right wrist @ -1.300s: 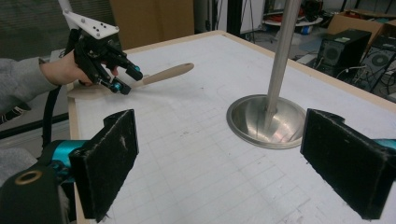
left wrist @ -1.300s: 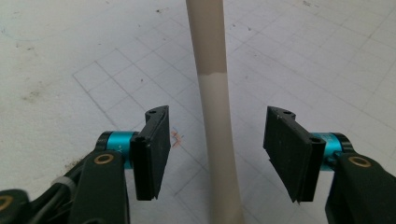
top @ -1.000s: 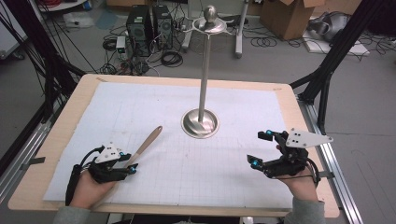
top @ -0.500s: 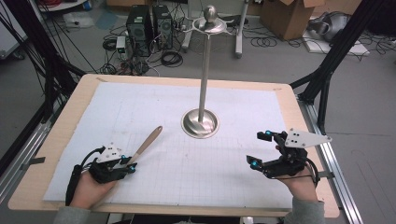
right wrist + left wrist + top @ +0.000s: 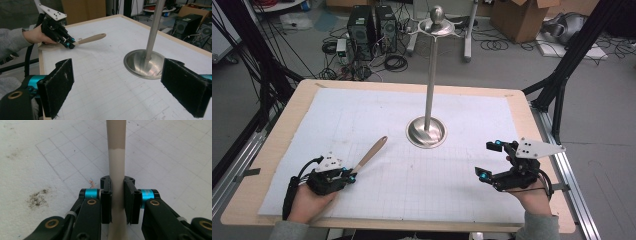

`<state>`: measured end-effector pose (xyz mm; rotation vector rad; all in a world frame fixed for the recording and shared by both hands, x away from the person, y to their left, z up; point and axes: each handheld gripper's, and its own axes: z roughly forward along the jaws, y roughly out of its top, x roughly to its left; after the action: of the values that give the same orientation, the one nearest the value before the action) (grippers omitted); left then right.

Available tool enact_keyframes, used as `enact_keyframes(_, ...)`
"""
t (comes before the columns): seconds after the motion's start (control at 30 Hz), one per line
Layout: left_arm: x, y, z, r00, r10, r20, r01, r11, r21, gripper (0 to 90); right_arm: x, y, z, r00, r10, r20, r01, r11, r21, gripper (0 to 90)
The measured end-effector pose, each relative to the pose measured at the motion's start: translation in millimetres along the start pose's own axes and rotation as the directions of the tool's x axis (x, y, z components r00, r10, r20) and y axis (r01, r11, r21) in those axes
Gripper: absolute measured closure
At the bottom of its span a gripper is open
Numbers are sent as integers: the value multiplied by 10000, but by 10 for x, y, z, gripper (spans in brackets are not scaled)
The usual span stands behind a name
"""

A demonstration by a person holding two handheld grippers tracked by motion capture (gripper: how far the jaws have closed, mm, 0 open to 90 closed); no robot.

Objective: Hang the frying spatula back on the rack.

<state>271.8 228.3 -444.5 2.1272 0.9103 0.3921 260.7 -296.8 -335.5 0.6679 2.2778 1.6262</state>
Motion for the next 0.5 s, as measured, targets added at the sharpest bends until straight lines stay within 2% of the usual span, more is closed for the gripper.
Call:
enact_keyframes(0.27,27,20,-1,9999,-156,-30,156,9999,50,779,8,0,25,10000,-33,23,32,9999,149,102)
enact_keyframes(0.5,55,76,-88,9994,-307,149,314,9984,-480,779,10,1,-11,9999,-39,103,39,10000,13,102)
